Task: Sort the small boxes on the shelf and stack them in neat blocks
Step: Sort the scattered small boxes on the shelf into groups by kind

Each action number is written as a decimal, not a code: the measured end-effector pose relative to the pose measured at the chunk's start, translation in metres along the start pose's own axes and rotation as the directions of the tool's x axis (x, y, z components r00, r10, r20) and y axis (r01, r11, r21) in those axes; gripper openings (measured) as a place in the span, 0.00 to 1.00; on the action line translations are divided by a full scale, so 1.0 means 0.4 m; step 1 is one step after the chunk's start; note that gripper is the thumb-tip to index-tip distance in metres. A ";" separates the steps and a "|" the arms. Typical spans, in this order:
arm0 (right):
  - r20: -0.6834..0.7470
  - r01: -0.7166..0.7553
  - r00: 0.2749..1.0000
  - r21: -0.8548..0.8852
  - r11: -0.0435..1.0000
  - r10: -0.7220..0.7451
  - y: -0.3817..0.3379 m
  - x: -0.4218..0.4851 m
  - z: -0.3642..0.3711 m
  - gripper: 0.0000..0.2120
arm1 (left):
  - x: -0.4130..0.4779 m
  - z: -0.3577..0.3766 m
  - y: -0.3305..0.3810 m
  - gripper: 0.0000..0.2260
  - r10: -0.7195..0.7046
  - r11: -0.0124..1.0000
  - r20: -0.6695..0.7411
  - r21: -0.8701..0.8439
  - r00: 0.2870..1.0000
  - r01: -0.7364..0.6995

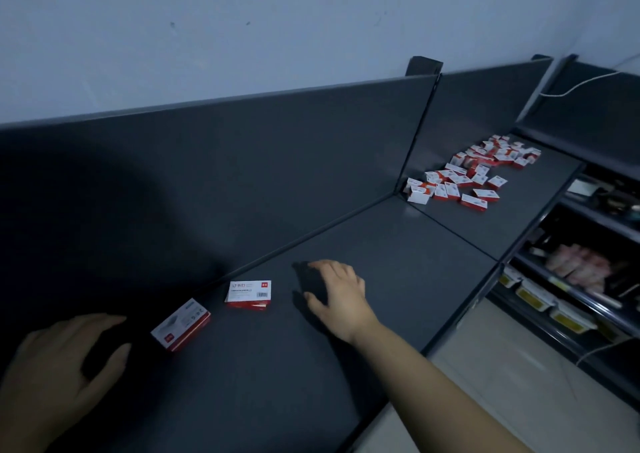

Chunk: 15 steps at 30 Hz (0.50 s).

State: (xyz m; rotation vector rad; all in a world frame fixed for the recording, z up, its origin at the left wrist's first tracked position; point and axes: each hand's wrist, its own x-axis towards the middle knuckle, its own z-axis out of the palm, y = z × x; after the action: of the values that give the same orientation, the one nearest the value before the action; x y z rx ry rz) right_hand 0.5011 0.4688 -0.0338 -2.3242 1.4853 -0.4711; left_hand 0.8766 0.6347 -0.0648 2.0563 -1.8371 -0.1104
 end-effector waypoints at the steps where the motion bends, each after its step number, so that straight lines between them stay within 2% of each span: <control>1: 0.003 -0.009 1.000 -0.020 1.000 0.009 0.010 -0.001 -0.009 0.23 | 0.025 -0.015 0.064 0.24 0.034 0.999 -0.076 -0.004 0.997 -0.034; 4: 0.000 -0.039 0.999 -0.063 0.997 0.040 0.042 0.002 -0.039 0.24 | 0.086 -0.019 0.230 0.23 0.121 0.993 -0.107 0.022 0.987 -0.119; 10: -0.022 -0.072 0.997 -0.095 0.993 0.070 0.106 -0.017 -0.094 0.24 | 0.204 0.069 0.401 0.21 0.297 0.948 -0.133 -0.078 0.946 -0.308; 15: -0.039 -0.094 0.995 -0.089 0.992 0.091 0.182 -0.030 -0.140 0.24 | 0.278 0.121 0.501 0.23 0.353 0.928 -0.079 -0.097 0.932 -0.359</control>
State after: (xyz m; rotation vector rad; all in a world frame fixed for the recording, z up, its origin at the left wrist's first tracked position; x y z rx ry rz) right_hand 0.4129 0.4452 -0.0182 -2.3143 1.6550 -0.4298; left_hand 0.6889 0.5011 -0.0223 1.6044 -2.0828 -0.0488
